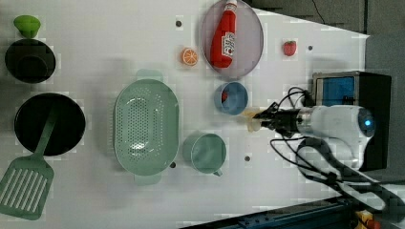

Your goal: Pick banana from table and place on oven.

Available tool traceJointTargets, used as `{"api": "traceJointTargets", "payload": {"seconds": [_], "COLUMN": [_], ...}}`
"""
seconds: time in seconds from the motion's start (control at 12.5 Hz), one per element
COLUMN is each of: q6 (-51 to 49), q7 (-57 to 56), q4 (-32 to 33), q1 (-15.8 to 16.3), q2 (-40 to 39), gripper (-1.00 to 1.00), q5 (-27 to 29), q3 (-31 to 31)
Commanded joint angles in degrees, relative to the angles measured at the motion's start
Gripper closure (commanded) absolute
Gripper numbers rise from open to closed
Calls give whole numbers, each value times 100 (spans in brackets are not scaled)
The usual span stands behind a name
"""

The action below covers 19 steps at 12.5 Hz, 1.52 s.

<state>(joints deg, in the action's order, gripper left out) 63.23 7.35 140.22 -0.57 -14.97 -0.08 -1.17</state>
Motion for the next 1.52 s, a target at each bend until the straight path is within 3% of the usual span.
{"api": "traceJointTargets", "payload": {"seconds": [0.08,0.4,0.64,0.96,1.28,1.52], "q6": [-1203,-3812,-4795,-4567,-3781,-3034], "q7": [228,228,171,-1638,-3154,-4159], "q4": [-802,-1960,-2586,-2782,-2964,-2988], "q1": [-22,-52,-158,-239,-252,-254], "q2": [1299,2334,2521,2207,1439,774], "gripper": [46,45,45,46,45,45], "q5": [-14,-14,-58,-744,-761,-749], "q3": [-36,270,880,1958,3006,3427]}}
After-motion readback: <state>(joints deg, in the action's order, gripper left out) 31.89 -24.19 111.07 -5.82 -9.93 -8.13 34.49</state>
